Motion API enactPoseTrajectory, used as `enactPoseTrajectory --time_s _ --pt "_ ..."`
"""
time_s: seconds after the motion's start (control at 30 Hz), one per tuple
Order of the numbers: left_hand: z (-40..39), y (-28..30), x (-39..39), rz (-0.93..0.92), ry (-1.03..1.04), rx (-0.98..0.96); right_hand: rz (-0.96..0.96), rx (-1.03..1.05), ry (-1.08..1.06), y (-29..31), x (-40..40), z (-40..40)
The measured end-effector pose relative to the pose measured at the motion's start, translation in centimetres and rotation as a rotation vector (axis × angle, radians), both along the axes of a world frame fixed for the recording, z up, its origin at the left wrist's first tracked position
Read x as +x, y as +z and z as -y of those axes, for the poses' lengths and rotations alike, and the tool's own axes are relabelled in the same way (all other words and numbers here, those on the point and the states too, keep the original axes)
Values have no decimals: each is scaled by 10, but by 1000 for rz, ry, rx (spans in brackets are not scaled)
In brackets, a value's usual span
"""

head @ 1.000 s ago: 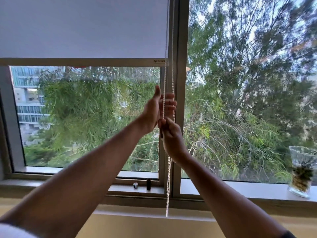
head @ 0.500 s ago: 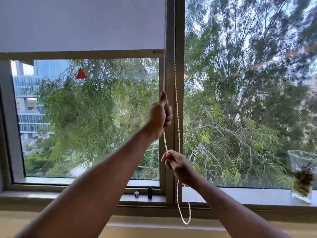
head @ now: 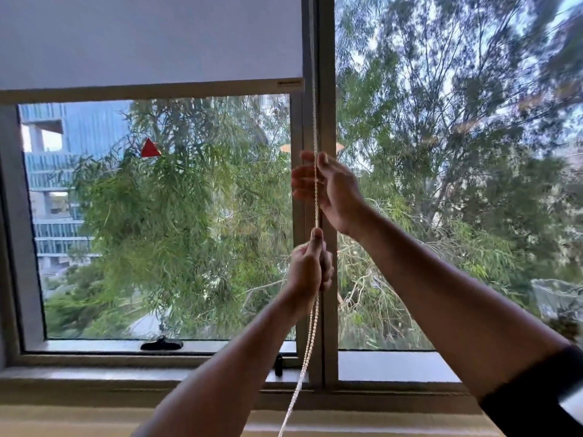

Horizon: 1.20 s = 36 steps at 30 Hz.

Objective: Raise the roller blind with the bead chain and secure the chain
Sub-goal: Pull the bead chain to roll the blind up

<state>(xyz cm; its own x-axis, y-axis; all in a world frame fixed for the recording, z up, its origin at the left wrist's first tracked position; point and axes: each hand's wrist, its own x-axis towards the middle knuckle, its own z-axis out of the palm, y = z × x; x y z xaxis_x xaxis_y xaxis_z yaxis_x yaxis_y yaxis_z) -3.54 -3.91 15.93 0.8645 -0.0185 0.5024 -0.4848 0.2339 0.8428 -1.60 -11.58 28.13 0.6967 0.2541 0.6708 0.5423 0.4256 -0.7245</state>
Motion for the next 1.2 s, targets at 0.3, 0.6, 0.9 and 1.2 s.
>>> enactPoseTrajectory --time_s 0.3,0.6,0.9,1.2 --pt "-24 -23 0 -64 -28 181 121 82 -214 3 -5 -19" --pt "-57 61 10 -18 155 239 202 4 -318 -41 -7 -23" --pt "-39 171 -14 136 76 92 376 -165 -409 -96 -10 -33" --pt "-22 171 -17 137 90 -2 314 -420 -325 -106 1 -20"
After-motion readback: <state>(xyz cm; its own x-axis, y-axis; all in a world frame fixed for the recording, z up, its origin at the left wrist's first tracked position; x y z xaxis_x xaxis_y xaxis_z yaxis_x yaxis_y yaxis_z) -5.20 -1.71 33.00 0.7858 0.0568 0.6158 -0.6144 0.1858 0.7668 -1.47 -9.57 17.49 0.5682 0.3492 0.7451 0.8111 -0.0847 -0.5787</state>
